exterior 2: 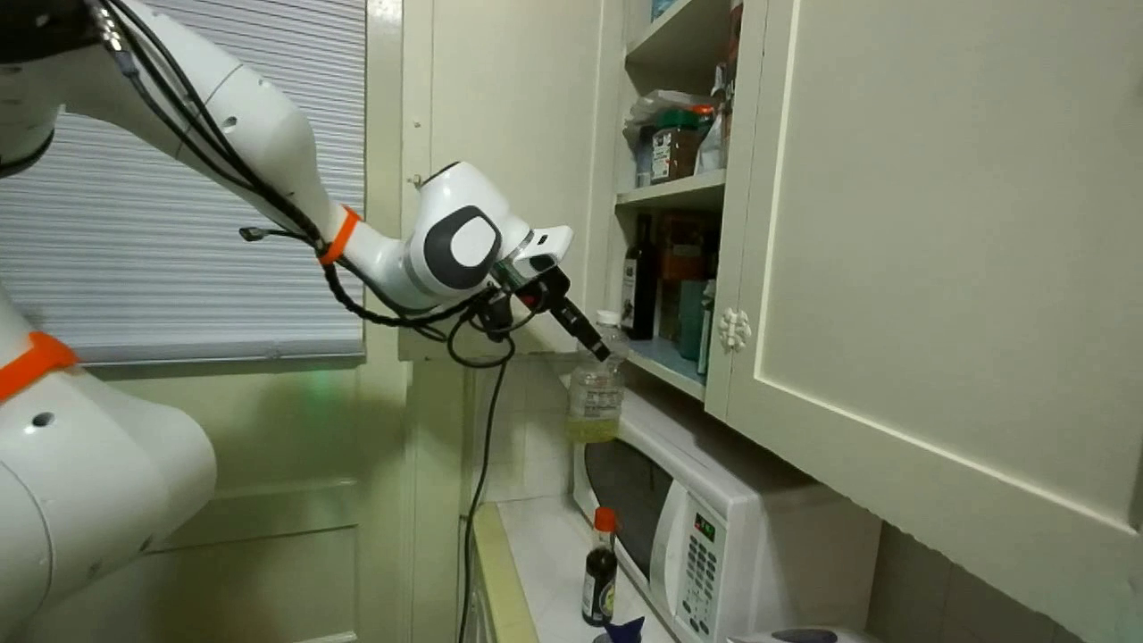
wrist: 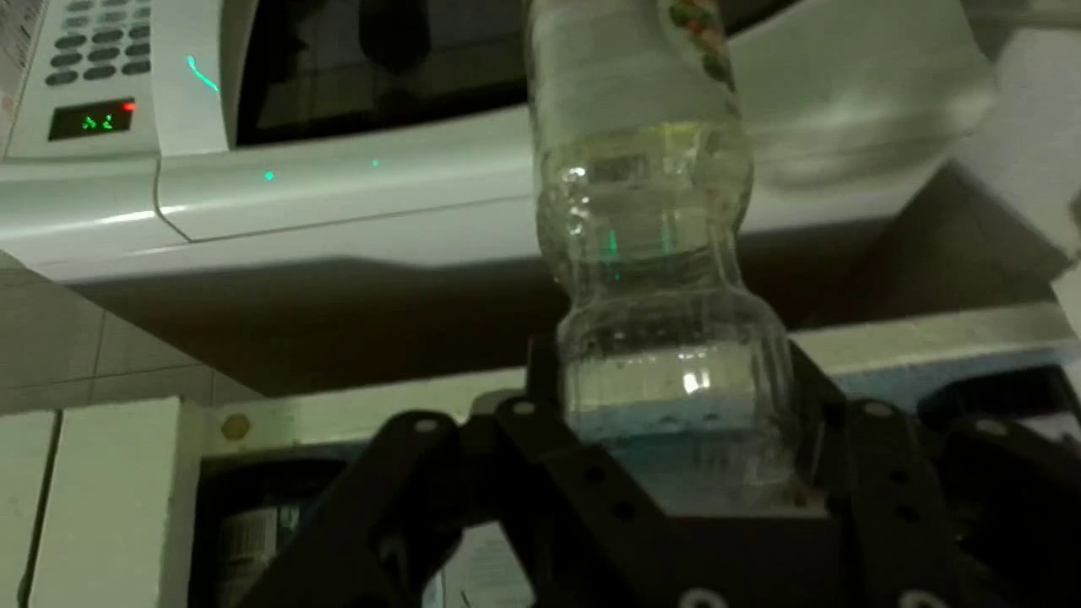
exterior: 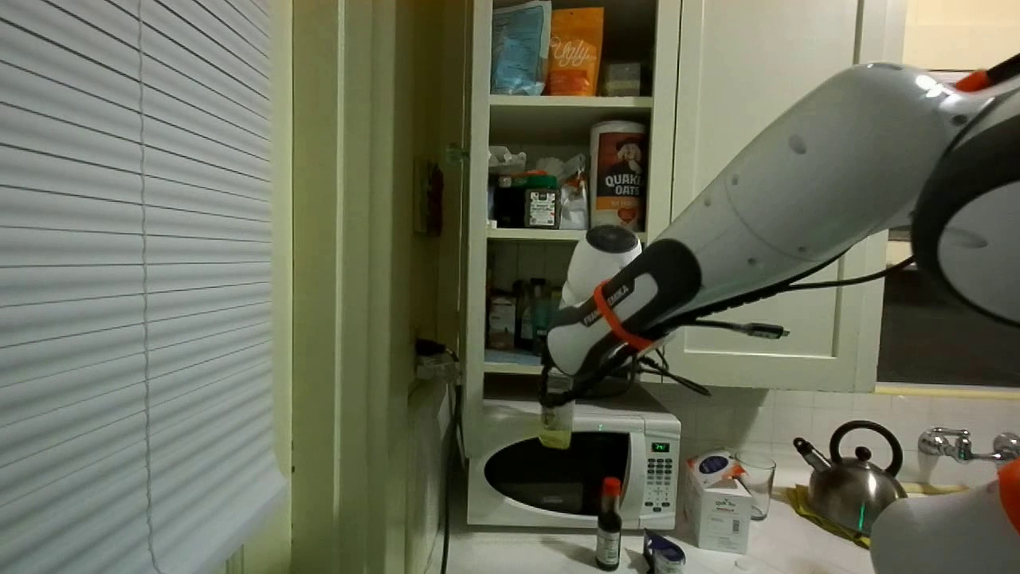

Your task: Put the clear bottle on the bottom shelf of the open upper cabinet.

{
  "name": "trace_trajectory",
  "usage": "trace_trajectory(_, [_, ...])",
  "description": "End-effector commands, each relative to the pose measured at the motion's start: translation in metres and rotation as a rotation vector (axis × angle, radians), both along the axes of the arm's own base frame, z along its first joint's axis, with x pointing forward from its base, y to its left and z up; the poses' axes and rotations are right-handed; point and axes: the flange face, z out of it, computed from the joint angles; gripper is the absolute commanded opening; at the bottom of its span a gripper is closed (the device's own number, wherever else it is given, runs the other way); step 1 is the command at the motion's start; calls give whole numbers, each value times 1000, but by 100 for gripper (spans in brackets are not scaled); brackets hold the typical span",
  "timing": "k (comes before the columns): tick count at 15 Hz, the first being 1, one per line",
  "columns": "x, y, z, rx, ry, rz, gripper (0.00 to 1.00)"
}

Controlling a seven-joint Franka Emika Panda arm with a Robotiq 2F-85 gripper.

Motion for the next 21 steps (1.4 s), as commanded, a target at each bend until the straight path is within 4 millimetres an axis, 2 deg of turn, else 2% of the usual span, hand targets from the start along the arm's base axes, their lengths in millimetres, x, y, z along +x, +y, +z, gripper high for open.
trace_trajectory(1, [-2,12,68,65,-42,33,36])
trace_trajectory(4, [-2,23,115,71,-123,76,36])
trace_trajectory(8, [11,22,145,11,-183,116,36])
trace_trajectory(10, [24,19,148,-24,-197,149,36])
trace_trajectory(16, [58,10,130,-103,-260,256,36])
trace_trajectory(21, [76,8,124,-94,-304,301,36])
